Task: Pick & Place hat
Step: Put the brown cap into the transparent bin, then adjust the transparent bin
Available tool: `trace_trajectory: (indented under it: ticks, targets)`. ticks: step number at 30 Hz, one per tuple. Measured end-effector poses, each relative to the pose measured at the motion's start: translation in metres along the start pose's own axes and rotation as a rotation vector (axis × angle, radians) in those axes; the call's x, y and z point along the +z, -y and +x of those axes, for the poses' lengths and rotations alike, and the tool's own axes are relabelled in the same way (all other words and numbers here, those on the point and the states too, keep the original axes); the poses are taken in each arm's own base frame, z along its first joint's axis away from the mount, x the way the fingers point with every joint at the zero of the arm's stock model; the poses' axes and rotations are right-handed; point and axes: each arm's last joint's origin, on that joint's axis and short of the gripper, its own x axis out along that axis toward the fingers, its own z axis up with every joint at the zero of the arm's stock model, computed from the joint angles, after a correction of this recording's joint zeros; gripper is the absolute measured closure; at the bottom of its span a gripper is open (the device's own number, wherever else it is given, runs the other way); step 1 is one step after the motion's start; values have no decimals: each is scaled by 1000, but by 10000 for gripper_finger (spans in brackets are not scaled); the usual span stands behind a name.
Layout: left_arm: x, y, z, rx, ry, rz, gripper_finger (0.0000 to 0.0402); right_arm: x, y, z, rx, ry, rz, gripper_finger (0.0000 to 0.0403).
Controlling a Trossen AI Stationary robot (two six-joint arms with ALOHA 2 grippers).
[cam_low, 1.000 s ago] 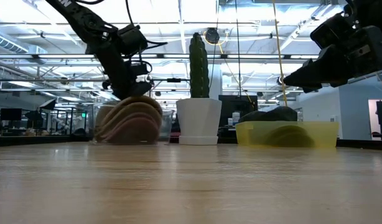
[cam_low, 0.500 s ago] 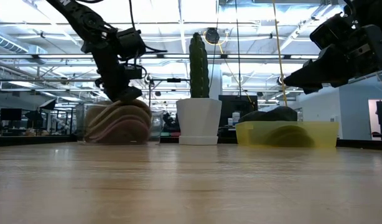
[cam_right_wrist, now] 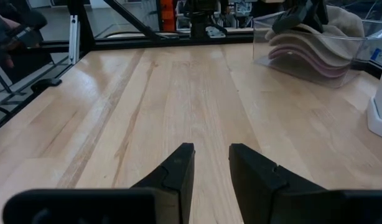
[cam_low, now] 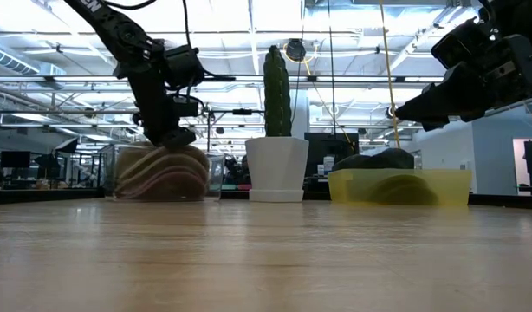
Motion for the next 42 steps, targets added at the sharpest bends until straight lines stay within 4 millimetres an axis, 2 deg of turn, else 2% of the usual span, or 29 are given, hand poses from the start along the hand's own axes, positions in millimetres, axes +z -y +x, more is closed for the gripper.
trace_trajectory:
  ticks: [6, 14, 18, 26, 30, 36, 42]
  targets:
    - [4, 3, -7, -23, 51, 1, 266, 0, 0, 0, -1, 0, -1, 314]
    - [14, -15, -62, -141, 175, -31, 265, 0, 0, 0, -1, 0, -3, 314]
    - [10, -23, -79, -162, 210, -62, 265, 0, 0, 0, -1, 0, -2, 314]
    - [-2, -27, -89, -135, 148, -18, 265, 0, 0, 0, 0, 1, -1, 314]
    - [-3, -33, -96, -94, 181, -42, 265, 1, 0, 0, 0, 8, -1, 314]
    - [-3, -28, -101, -177, 206, -38, 266, 1, 0, 0, 0, 7, -2, 314]
    - [-3, -30, -104, -96, 227, -46, 266, 1, 0, 0, 0, 7, -1, 314]
